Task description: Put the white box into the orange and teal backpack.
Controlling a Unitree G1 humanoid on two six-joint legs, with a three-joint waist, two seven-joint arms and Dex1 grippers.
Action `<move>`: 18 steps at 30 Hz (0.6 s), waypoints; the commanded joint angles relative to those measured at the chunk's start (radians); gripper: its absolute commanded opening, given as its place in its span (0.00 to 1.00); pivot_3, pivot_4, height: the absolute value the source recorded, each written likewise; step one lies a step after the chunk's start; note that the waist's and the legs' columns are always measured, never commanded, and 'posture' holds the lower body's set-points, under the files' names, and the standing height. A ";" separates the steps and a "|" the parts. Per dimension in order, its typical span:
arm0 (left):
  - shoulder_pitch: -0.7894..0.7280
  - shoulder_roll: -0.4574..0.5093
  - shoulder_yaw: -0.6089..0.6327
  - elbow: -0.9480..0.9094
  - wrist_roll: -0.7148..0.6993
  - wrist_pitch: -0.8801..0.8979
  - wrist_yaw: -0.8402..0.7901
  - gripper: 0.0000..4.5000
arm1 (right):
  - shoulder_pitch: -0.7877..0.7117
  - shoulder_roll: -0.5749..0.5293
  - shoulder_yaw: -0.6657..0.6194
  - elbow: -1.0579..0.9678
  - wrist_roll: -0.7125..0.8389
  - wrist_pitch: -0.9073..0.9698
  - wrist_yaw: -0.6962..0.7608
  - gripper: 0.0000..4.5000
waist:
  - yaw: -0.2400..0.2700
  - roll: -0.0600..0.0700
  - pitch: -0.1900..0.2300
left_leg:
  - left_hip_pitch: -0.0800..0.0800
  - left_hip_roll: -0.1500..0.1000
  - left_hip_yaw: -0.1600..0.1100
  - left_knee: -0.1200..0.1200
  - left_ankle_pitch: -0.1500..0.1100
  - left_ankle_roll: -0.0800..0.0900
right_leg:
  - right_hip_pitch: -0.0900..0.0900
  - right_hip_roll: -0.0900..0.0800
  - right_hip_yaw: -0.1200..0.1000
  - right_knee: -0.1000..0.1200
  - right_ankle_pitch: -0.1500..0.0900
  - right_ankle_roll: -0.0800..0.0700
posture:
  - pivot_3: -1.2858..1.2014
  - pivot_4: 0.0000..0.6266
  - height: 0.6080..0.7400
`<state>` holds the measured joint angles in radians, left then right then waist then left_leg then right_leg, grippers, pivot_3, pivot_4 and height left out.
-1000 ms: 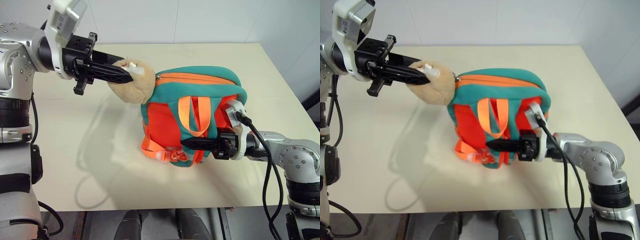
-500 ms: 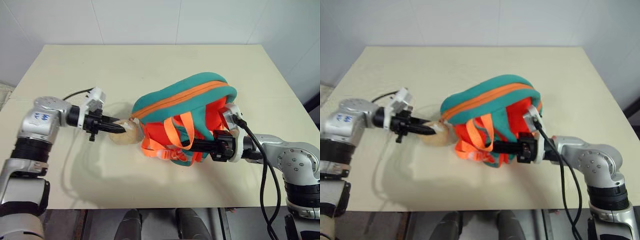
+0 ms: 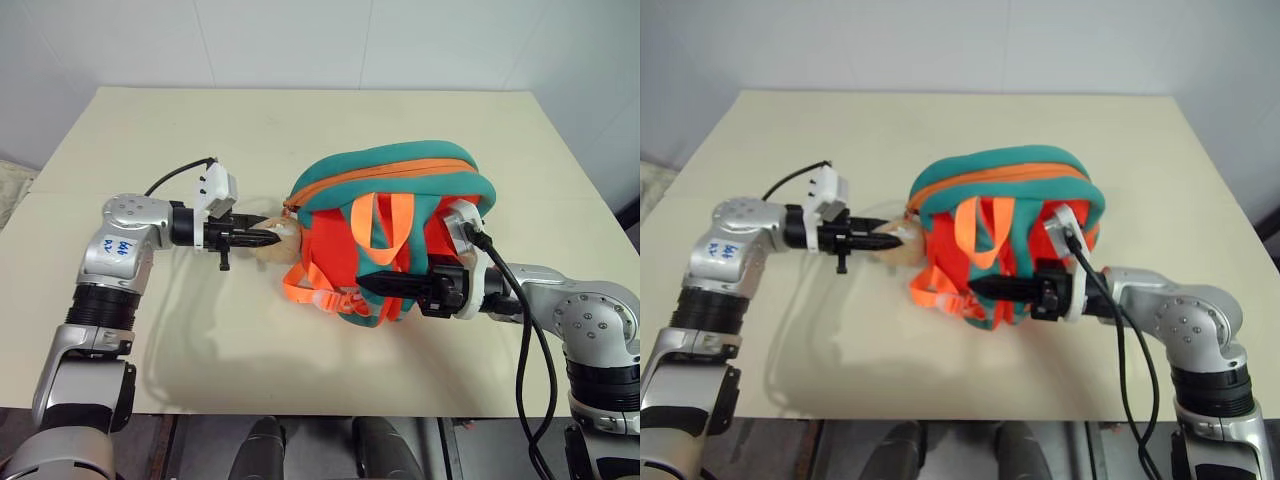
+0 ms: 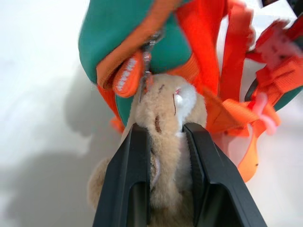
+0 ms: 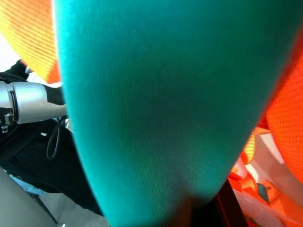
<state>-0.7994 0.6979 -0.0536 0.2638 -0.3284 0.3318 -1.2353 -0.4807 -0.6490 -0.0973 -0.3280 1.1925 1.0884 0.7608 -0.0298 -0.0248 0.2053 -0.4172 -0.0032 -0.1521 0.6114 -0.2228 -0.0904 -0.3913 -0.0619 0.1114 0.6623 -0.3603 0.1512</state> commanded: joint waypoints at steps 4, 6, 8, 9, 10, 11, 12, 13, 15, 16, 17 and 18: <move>0.007 0.034 0.061 -0.151 0.004 -0.003 0.075 0.56 | -0.033 -0.049 -0.046 -0.080 -0.062 -0.072 -0.003 0.35 | 0.001 0.000 0.000 | -0.001 0.000 0.000 0.000 0.000 0.000 | -0.001 0.000 0.000 0.000 0.000 0.000 | 0.52 0.24 1.00; 0.030 0.045 0.078 -0.174 0.006 -0.037 0.086 0.69 | -0.027 -0.076 -0.060 -0.116 -0.127 -0.142 0.020 0.50 | 0.001 0.000 0.000 | -0.001 0.000 0.000 0.000 0.000 0.000 | -0.001 0.000 0.000 -0.001 0.000 0.000 | 0.52 0.24 1.00; 0.053 0.057 0.090 -0.188 0.010 -0.058 0.091 0.82 | -0.016 -0.096 -0.067 -0.139 -0.186 -0.205 0.036 0.63 | 0.000 0.000 0.000 | -0.002 0.000 0.000 0.000 0.000 0.000 | -0.001 0.000 0.000 -0.002 0.000 0.000 | 0.52 0.24 1.00; 0.069 0.068 0.099 -0.193 0.009 -0.064 0.090 0.88 | -0.005 -0.113 -0.074 -0.152 -0.209 -0.229 0.048 0.71 | 0.001 0.000 0.000 | -0.002 0.000 0.000 0.000 0.000 0.000 | -0.001 0.000 0.000 -0.002 0.000 0.000 | 0.52 0.24 1.00; 0.094 0.081 0.115 -0.201 0.000 -0.080 0.080 0.97 | 0.008 -0.126 -0.090 -0.165 -0.236 -0.256 0.046 0.80 | 0.001 0.000 0.000 | -0.002 0.000 0.000 -0.001 0.000 0.000 | -0.001 0.000 0.000 -0.002 0.000 0.000 | 0.52 0.24 1.00; 0.121 0.094 0.131 -0.209 -0.013 -0.084 0.070 1.00 | 0.022 -0.140 -0.106 -0.177 -0.259 -0.281 0.049 0.86 | 0.000 0.000 0.000 | -0.002 0.000 0.000 -0.001 0.000 0.000 | -0.001 0.000 0.000 -0.002 0.000 0.000 | 0.52 0.24 1.00; 0.151 0.109 0.143 -0.222 -0.020 -0.087 0.059 1.00 | 0.041 -0.156 -0.124 -0.189 -0.279 -0.309 0.060 0.93 | 0.001 0.000 0.000 | -0.003 0.000 0.000 -0.001 0.000 0.000 | -0.002 0.000 0.000 -0.003 0.000 0.000 | 0.52 0.24 1.00; 0.178 0.121 0.150 -0.233 -0.019 -0.098 0.053 1.00 | 0.059 -0.166 -0.141 -0.195 -0.299 -0.332 0.061 1.00 | 0.000 0.000 0.000 | -0.003 0.000 0.000 -0.001 0.000 0.000 | -0.001 0.000 0.000 -0.003 0.000 0.000 | 0.52 0.24 1.00; 0.249 0.143 0.167 -0.271 -0.035 -0.079 0.043 1.00 | 0.123 -0.200 -0.190 -0.206 -0.325 -0.364 0.087 1.00 | 0.002 0.000 0.000 | -0.003 0.000 0.000 -0.001 0.000 0.000 | -0.001 0.000 0.000 -0.003 0.000 0.000 | 0.52 0.24 1.00; 0.277 0.145 0.178 -0.288 -0.043 -0.072 0.049 1.00 | 0.156 -0.211 -0.212 -0.206 -0.349 -0.386 0.090 1.00 | 0.002 0.000 0.000 | -0.003 0.000 0.000 -0.002 0.000 0.000 | -0.001 -0.001 0.000 -0.003 0.000 0.000 | 0.52 0.24 1.00; 0.302 0.146 0.187 -0.307 -0.056 -0.052 0.056 1.00 | 0.196 -0.224 -0.232 -0.206 -0.375 -0.412 0.103 1.00 | 0.004 0.000 0.000 | -0.003 0.000 0.000 -0.002 0.000 0.000 | -0.001 -0.001 0.000 -0.004 0.000 0.000 | 0.52 0.24 1.00; 0.324 0.144 0.195 -0.323 -0.063 -0.047 0.065 1.00 | 0.234 -0.231 -0.250 -0.207 -0.401 -0.441 0.114 1.00 | 0.006 0.000 0.000 | -0.003 0.000 0.000 -0.001 0.000 0.000 | -0.001 -0.001 0.000 -0.004 0.000 0.000 | 0.52 0.24 1.00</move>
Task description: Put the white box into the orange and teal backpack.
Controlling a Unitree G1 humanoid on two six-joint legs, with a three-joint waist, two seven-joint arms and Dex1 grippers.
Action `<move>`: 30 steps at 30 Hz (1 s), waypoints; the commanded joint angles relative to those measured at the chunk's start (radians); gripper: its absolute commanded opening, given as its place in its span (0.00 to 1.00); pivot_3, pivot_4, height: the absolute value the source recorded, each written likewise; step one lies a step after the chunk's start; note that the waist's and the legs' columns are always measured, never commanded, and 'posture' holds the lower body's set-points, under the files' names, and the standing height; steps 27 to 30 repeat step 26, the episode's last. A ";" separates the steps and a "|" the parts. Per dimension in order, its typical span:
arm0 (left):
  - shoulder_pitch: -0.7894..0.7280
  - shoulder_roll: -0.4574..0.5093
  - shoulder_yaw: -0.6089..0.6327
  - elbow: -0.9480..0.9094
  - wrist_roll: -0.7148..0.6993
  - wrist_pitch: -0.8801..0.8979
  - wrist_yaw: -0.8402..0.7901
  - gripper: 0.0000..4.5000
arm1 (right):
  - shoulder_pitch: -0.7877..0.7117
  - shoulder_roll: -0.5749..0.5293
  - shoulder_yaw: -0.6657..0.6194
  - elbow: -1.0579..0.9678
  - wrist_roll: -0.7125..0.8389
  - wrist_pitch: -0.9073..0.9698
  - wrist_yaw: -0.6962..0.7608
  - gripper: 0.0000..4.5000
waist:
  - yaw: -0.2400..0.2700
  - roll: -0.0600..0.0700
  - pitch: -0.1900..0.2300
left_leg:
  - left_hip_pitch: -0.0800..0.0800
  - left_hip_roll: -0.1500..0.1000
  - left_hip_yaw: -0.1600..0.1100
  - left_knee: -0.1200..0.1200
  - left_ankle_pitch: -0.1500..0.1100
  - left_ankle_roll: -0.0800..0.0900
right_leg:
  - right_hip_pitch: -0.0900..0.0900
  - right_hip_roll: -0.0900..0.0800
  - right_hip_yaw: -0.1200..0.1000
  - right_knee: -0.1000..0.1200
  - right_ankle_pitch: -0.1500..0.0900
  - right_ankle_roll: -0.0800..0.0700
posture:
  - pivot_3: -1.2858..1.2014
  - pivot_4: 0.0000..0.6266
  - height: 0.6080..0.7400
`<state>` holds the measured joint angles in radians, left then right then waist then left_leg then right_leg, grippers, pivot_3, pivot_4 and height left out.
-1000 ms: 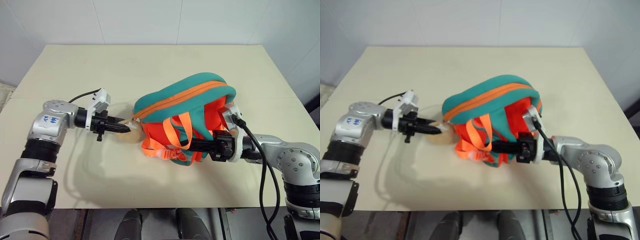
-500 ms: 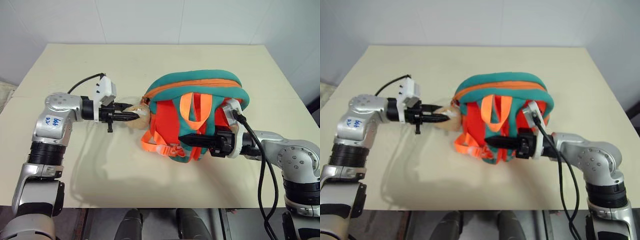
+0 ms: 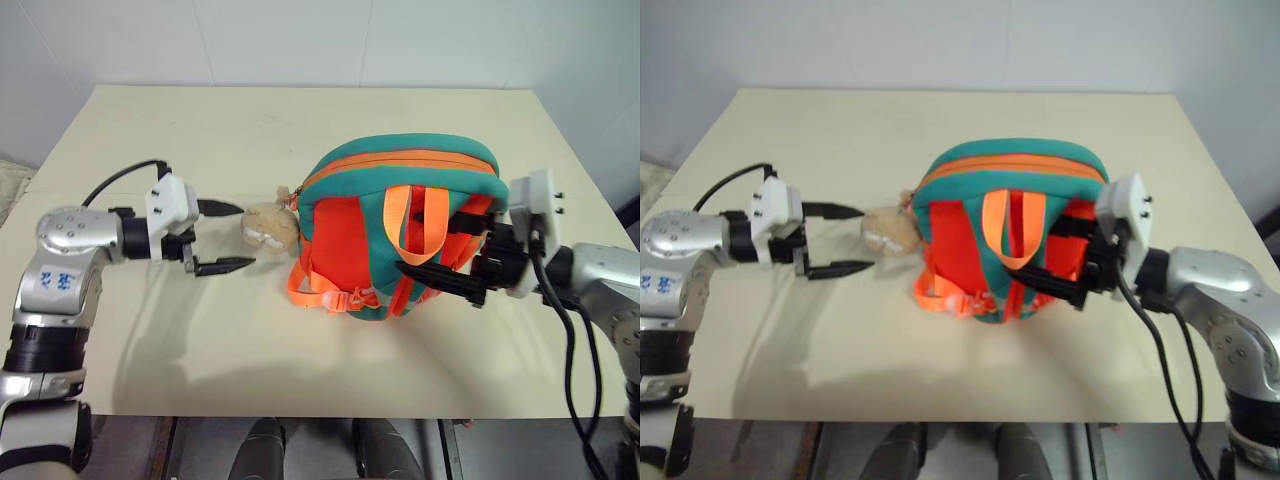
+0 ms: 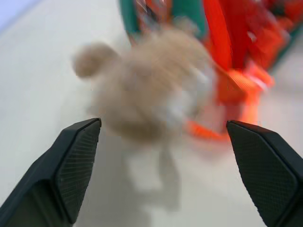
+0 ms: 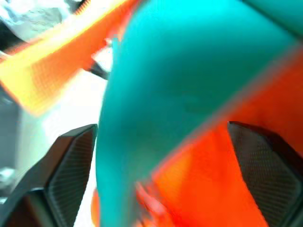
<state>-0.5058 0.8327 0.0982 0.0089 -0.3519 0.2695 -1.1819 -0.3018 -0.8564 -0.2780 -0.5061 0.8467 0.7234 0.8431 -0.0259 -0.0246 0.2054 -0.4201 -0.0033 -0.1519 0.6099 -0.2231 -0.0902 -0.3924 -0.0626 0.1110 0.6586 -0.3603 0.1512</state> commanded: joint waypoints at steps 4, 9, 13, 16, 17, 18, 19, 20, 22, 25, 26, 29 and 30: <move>0.103 -0.010 0.066 -0.104 -0.058 0.017 0.046 1.00 | 0.223 -0.048 -0.160 -0.027 -0.105 -0.154 0.112 1.00 | 0.007 0.000 0.000 | 0.000 0.000 0.000 0.002 0.000 0.000 | 0.002 0.000 0.000 0.000 0.000 0.000 | 0.52 0.24 1.00; 0.225 -0.033 0.098 -0.149 -0.086 -0.007 0.056 1.00 | 0.393 -0.071 -0.255 0.033 -0.205 -0.267 0.210 1.00 | -0.001 0.000 0.000 | 0.004 0.000 0.001 0.001 0.001 0.000 | 0.005 0.000 0.000 0.000 0.002 0.000 | 0.52 0.24 1.00; 0.353 -0.013 0.110 -0.197 -0.075 -0.117 -0.016 1.00 | 0.433 -0.094 -0.238 0.121 -0.307 -0.367 0.242 1.00 | -0.010 -0.002 0.001 | 0.018 0.001 0.006 -0.005 -0.001 0.000 | 0.017 0.000 0.003 -0.006 0.001 -0.001 | 0.52 0.24 1.00; 0.355 -0.013 0.136 -0.191 -0.090 -0.129 -0.005 1.00 | 0.429 -0.091 -0.222 0.183 -0.363 -0.468 0.270 1.00 | -0.003 -0.002 0.001 | 0.018 0.002 0.006 -0.004 -0.001 0.001 | 0.017 0.000 0.003 -0.007 0.001 -0.002 | 0.52 0.24 1.00; 0.338 -0.013 0.133 -0.181 -0.083 -0.138 -0.002 1.00 | 0.418 -0.098 -0.217 0.206 -0.368 -0.481 0.280 1.00 | -0.002 -0.002 0.001 | 0.018 0.002 0.006 -0.004 0.000 0.001 | 0.017 0.000 0.002 -0.007 0.001 -0.002 | 0.52 0.24 1.00; 0.317 -0.012 0.130 -0.169 -0.083 -0.138 -0.003 1.00 | 0.407 -0.105 -0.209 0.223 -0.373 -0.492 0.292 1.00 | 0.000 -0.002 0.001 | 0.018 0.002 0.006 -0.004 0.000 0.001 | 0.018 0.000 0.002 -0.008 0.001 -0.002 | 0.52 0.24 1.00; 0.296 -0.014 0.128 -0.158 -0.087 -0.131 0.002 1.00 | 0.392 -0.106 -0.200 0.240 -0.382 -0.513 0.296 1.00 | 0.001 -0.001 0.001 | 0.018 0.002 0.006 -0.003 0.000 0.001 | 0.019 0.000 0.002 -0.009 0.002 -0.002 | 0.52 0.24 1.00; 0.283 -0.015 0.128 -0.150 -0.089 -0.127 0.005 1.00 | 0.381 -0.104 -0.193 0.251 -0.389 -0.527 0.299 1.00 | 0.001 -0.001 0.002 | 0.017 0.002 0.007 -0.003 0.000 0.001 | 0.020 0.000 0.002 -0.010 0.002 -0.002 | 0.52 0.24 1.00; 0.257 -0.018 0.124 -0.132 -0.081 -0.138 0.009 1.00 | 0.353 -0.106 -0.174 0.266 -0.389 -0.525 0.306 1.00 | -0.001 -0.001 0.002 | 0.016 0.002 0.007 -0.003 0.001 0.001 | 0.021 -0.001 0.002 -0.015 0.003 -0.003 | 0.52 0.24 1.00; 0.220 -0.030 0.114 -0.121 -0.078 -0.134 0.024 1.00 | 0.310 -0.111 -0.133 0.277 -0.383 -0.515 0.329 1.00 | -0.005 -0.001 0.002 | 0.016 0.002 0.008 -0.003 0.001 0.001 | 0.021 -0.001 0.002 -0.015 0.006 0.002 | 0.52 0.24 1.00; 0.205 -0.032 0.107 -0.121 -0.079 -0.127 0.029 1.00 | 0.292 -0.114 -0.119 0.283 -0.383 -0.514 0.337 1.00 | -0.005 -0.001 0.002 | 0.016 0.002 0.008 -0.004 0.001 0.001 | 0.020 -0.001 0.002 -0.015 0.006 0.002 | 0.52 0.24 1.00; 0.205 -0.032 0.107 -0.121 -0.079 -0.127 0.029 1.00 | 0.292 -0.114 -0.119 0.283 -0.383 -0.514 0.337 1.00 | -0.005 -0.001 0.002 | 0.016 0.002 0.008 -0.004 0.001 0.001 | 0.020 -0.001 0.002 -0.015 0.006 0.002 | 0.52 0.24 1.00; 0.205 -0.032 0.107 -0.121 -0.079 -0.127 0.029 1.00 | 0.292 -0.114 -0.119 0.283 -0.383 -0.514 0.337 1.00 | -0.005 -0.001 0.002 | 0.016 0.002 0.008 -0.004 0.001 0.001 | 0.020 -0.001 0.002 -0.015 0.006 0.002 | 0.52 0.24 1.00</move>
